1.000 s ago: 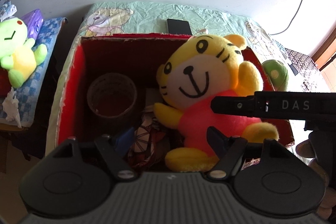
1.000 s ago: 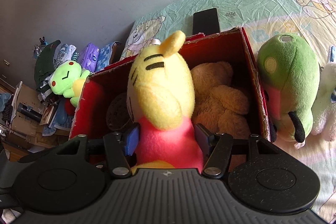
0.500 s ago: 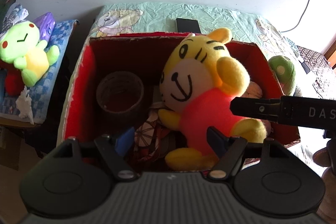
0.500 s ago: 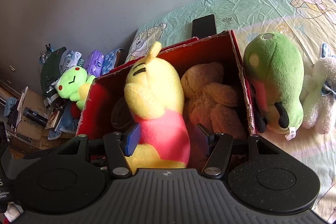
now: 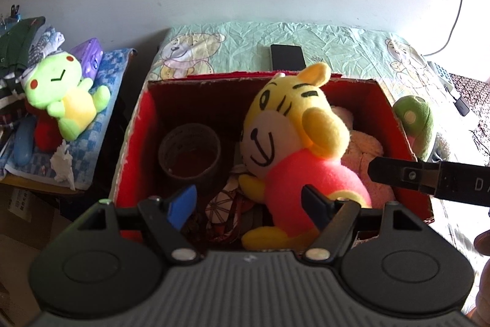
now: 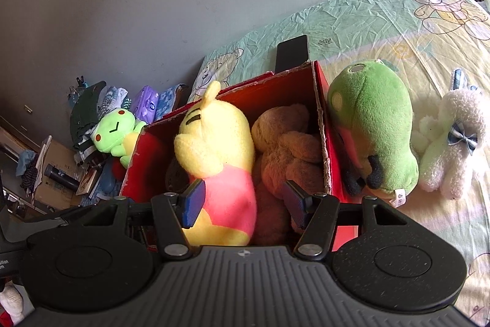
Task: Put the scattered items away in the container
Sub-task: 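Move the right gripper to the white bunny with blue checked ears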
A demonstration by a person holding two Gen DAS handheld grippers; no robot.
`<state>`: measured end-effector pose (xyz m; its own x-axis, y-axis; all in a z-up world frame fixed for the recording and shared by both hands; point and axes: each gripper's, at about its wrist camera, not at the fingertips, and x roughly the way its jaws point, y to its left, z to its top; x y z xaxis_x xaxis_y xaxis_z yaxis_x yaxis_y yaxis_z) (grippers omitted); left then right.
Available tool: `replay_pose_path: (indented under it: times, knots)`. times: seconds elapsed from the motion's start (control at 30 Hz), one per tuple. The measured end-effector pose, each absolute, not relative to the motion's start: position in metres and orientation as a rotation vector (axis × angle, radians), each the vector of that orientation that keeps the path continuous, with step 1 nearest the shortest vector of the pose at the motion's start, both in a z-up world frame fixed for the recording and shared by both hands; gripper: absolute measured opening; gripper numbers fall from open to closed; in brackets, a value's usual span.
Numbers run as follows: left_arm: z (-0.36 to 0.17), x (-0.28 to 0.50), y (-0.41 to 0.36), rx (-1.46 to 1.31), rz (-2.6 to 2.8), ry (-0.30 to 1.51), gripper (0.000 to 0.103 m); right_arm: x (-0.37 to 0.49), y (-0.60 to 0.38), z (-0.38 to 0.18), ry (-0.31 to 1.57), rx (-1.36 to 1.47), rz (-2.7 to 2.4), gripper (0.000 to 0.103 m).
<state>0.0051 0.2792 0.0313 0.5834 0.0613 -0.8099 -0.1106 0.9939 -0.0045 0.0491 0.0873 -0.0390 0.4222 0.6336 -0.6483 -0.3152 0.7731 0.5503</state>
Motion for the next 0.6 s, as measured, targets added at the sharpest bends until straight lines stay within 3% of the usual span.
replay_pose_path:
  times: [0.6]
  knots:
    - [0.063,0.004,0.212,-0.081,0.19,0.876,0.076,0.067,0.025,-0.029,0.962,0.379,0.733,0.061]
